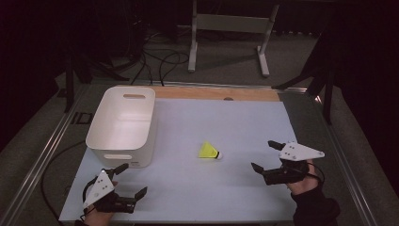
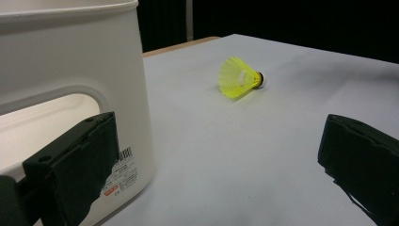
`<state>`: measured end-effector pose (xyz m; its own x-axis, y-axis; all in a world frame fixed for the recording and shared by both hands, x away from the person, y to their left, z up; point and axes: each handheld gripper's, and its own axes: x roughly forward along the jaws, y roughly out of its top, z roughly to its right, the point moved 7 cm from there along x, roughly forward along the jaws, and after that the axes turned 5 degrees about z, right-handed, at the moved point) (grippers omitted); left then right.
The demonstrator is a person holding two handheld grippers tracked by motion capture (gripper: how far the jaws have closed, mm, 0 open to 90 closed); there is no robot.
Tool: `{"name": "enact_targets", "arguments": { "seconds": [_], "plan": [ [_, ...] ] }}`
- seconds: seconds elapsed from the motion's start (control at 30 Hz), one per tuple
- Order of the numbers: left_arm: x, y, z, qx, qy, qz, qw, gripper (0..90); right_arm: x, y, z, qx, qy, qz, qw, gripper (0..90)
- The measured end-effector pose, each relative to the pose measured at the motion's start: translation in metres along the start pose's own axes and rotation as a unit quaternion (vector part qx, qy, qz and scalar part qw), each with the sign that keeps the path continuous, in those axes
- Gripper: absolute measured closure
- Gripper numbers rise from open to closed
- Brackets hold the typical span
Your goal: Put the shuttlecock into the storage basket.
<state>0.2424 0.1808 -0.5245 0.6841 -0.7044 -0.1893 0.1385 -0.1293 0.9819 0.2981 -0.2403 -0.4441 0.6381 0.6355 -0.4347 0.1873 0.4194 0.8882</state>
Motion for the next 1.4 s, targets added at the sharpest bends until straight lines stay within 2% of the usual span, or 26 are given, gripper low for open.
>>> {"name": "enact_targets", "arguments": {
  "seconds": [0.4, 0.6, 1.03, 1.4],
  "plan": [
    [0.0, 0.0, 0.001, 0.0, 0.0, 0.001, 1.0, 0.0, 0.012, 0.014, 0.002, -0.011, 0.016, -0.009, 0.9998, 7.9],
    [0.0, 0.001, 0.001, 0.001, -0.001, 0.0, 1.0, 0.0, 0.02, 0.02, 0.0, -0.01, 0.038, -0.014, 0.9992, 7.9],
    [0.0, 0.001, 0.001, 0.003, -0.001, 0.001, 1.0, 0.0, 0.038, 0.026, -0.005, -0.013, 0.061, -0.022, 0.9978, 7.9],
    [0.0, 0.002, 0.003, 0.005, -0.004, 0.002, 1.0, 0.0, 0.055, 0.025, -0.01, -0.011, 0.08, -0.039, 0.996, 7.9]
  ]
}}
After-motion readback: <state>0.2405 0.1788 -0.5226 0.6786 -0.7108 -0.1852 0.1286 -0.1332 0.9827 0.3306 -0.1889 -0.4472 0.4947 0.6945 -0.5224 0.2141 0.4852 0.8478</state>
